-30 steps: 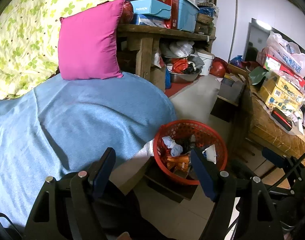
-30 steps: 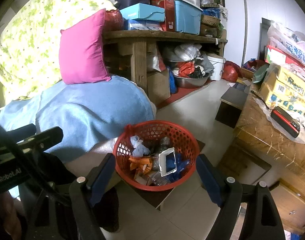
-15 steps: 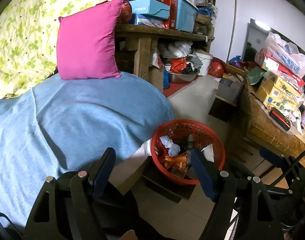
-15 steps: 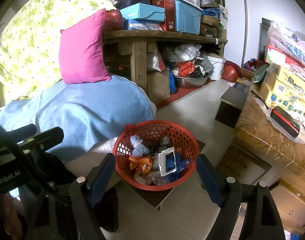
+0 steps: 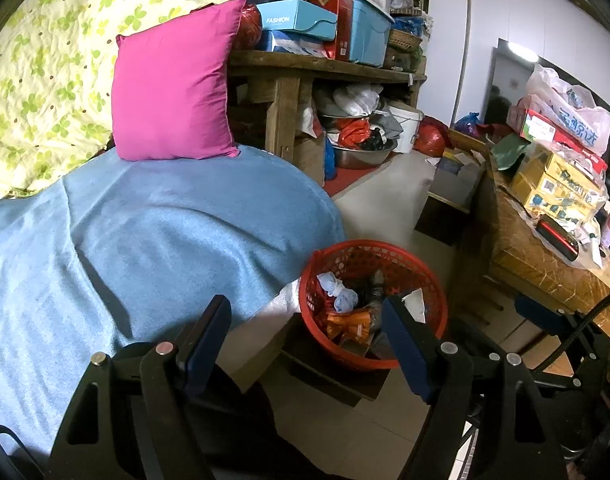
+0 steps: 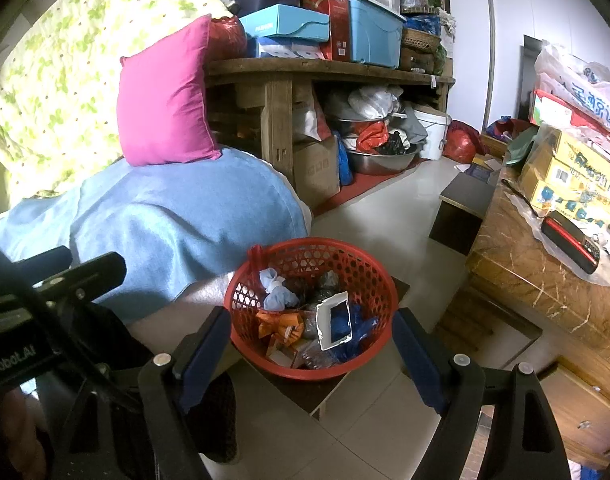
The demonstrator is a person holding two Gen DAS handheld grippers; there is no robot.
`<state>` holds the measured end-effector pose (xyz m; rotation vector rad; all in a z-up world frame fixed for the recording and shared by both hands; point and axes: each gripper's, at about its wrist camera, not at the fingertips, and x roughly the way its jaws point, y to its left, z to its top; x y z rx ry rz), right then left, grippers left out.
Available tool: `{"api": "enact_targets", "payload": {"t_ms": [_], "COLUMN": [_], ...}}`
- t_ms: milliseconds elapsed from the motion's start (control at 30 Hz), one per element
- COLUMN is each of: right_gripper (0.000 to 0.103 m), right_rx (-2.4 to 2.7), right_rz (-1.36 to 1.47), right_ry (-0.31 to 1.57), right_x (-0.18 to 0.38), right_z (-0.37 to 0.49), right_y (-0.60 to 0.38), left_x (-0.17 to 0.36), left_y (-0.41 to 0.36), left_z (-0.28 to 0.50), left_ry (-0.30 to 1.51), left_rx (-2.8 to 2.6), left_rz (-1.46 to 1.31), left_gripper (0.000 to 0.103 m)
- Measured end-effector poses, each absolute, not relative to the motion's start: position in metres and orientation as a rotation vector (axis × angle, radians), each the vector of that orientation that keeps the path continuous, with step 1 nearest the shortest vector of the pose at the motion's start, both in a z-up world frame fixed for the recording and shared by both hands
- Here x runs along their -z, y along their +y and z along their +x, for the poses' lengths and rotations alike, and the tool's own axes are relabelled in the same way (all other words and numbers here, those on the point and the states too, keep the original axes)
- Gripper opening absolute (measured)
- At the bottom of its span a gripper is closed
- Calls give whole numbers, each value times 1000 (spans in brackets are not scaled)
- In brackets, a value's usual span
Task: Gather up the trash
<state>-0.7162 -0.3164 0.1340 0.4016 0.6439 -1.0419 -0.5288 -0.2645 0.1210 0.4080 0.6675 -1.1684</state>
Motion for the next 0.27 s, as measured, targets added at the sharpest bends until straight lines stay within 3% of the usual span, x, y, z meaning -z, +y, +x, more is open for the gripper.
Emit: {"api": "enact_targets", "payload": {"t_ms": [267], "right_gripper": [85], "right_rx": [1046], "right_rz": [403], "right_ry": [644], "right_x": [-132], "right_z": [-717], "right_y": [-317], "left_x": [-122], "left_y": [-263], "left_z": [-537], "left_ry": [629], "left_rx": [1183], "left_rz": [421], "left_gripper": [78]}}
